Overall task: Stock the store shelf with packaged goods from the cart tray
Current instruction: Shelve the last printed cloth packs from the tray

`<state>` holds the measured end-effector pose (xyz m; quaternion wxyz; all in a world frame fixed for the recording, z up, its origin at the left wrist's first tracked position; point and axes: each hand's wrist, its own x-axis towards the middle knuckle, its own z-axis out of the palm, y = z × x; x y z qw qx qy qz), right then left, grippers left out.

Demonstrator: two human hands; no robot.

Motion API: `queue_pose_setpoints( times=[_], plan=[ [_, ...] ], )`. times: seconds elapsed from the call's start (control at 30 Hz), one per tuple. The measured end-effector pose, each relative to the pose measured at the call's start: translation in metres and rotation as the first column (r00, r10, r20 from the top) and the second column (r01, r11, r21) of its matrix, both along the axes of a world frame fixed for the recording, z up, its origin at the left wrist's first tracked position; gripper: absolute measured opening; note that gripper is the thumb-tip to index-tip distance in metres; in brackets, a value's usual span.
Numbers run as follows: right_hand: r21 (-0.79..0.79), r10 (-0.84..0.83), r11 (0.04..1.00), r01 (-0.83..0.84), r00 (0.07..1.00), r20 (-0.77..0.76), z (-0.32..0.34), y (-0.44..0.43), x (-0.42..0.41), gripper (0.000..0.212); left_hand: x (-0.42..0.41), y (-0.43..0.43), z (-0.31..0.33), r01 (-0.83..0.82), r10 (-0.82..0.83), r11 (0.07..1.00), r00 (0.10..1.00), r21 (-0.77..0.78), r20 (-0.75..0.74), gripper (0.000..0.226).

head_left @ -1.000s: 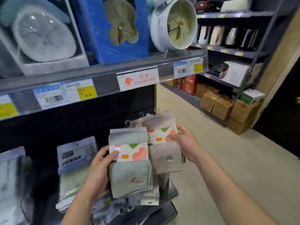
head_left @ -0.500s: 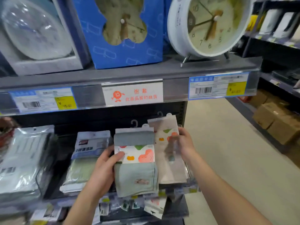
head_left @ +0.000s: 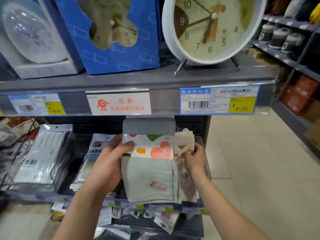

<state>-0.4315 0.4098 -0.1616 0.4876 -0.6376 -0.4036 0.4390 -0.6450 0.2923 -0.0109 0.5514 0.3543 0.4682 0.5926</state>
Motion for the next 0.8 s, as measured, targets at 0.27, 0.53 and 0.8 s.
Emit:
queue_pose_setpoints(
  times=[0.27, 0.53, 0.8],
  plan=[
    [-0.022, 0.012, 1.0, -0.017, 0.981, -0.192, 0.012, -0.007, 0.014, 0.033, 0.036, 0.043, -0.028, 0.087, -0.086, 0.992, 0.996, -0.091, 0.013, 0.027],
    [0.091, -0.052, 0.992, 0.082, 0.953, -0.297, 0.049, -0.021, 0.031, 0.042, 0.051, 0.076, -0.077, 0.017, -0.028, 0.968, 0.999, -0.251, -0.044, 0.024],
    [0.167, 0.095, 0.983, -0.073, 0.987, -0.133, 0.071, -0.054, 0.024, 0.009, 0.066, 0.077, -0.06, 0.159, -0.135, 0.967, 0.982, -0.198, 0.133, 0.026]
  ],
)
